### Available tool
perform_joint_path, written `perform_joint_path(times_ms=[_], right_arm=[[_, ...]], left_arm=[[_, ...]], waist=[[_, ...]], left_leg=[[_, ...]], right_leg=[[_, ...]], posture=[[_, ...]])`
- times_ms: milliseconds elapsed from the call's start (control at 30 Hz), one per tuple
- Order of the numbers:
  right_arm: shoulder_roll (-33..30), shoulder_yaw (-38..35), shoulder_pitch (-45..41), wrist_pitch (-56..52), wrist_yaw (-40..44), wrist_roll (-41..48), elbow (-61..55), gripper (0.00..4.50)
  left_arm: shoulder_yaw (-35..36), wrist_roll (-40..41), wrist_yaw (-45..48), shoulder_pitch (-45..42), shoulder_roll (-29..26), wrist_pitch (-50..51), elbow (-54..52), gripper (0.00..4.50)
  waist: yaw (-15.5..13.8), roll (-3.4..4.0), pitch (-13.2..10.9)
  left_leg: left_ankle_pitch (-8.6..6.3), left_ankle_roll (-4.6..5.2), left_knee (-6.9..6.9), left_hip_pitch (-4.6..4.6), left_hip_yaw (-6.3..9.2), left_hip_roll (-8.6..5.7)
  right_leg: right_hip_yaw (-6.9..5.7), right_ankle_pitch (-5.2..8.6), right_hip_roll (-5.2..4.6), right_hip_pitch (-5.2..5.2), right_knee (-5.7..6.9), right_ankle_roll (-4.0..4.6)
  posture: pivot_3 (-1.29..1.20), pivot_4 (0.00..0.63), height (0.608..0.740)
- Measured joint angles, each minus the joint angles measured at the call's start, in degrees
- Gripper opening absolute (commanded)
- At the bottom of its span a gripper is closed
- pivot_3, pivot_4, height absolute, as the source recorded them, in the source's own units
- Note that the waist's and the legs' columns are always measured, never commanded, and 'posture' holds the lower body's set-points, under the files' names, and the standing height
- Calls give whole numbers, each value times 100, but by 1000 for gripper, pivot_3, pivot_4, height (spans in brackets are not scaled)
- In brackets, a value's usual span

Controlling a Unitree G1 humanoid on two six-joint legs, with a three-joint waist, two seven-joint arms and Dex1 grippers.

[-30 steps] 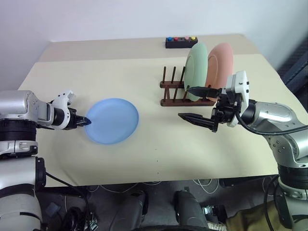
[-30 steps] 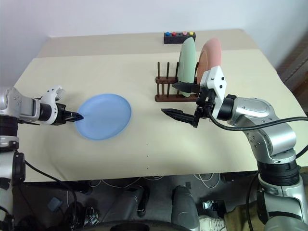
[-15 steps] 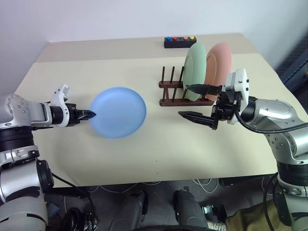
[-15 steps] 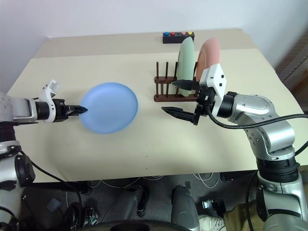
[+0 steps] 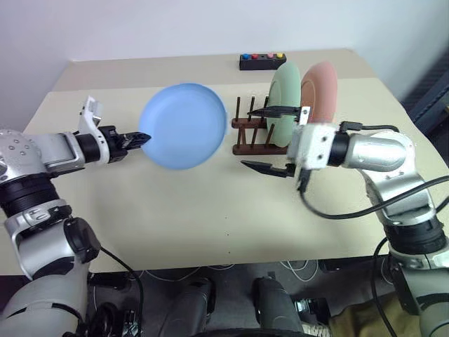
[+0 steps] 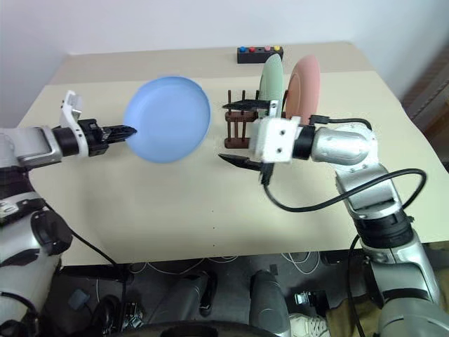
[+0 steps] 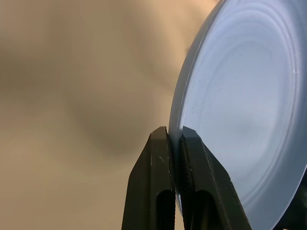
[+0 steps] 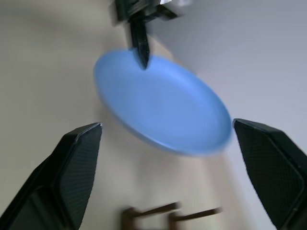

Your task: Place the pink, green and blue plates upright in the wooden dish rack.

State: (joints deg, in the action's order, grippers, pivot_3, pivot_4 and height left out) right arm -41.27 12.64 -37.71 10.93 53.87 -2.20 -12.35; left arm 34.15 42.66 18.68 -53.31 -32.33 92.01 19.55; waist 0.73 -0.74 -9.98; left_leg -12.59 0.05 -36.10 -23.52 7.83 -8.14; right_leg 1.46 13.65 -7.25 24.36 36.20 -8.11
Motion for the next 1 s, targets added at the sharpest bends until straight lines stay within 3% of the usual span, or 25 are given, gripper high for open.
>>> perform_joint_path(times_ms=[267, 433, 733, 1000], right_arm=[[-73, 359, -232, 1500, -203, -1278, 751, 4500], [-45, 470, -472, 1871, -219, -1528, 875, 4500], [221, 450, -530, 1830, -819, -2082, 875, 4500], [386, 447, -676, 1702, -1317, -2576, 915, 4500]], left_arm=[[-363, 844, -860, 94, 31, 0, -407, 24], [-155, 880, -1413, 59, 567, 0, -1004, 24], [1374, 1424, -2413, -73, 2355, -20, -2348, 24], [1520, 1587, -3212, 470, 3479, -696, -3357, 24]], waist=[[36, -1, 1], [10, -3, 1], [4, -6, 2], [-15, -9, 1]], left_leg=[[6, -11, 2, 0, 0, 2], [6, -11, -1, 0, 1, 2], [8, -14, -1, 0, 1, 5], [9, -17, -3, 0, -1, 4]], right_leg=[[6, 0, 4, 2, 8, 1], [6, 0, 4, -2, 4, 1], [6, 0, 6, -4, 4, 1], [7, -1, 7, -8, 3, 1]], posture=[[0, 150, 740], [0, 150, 740], [0, 150, 740], [0, 150, 740]])
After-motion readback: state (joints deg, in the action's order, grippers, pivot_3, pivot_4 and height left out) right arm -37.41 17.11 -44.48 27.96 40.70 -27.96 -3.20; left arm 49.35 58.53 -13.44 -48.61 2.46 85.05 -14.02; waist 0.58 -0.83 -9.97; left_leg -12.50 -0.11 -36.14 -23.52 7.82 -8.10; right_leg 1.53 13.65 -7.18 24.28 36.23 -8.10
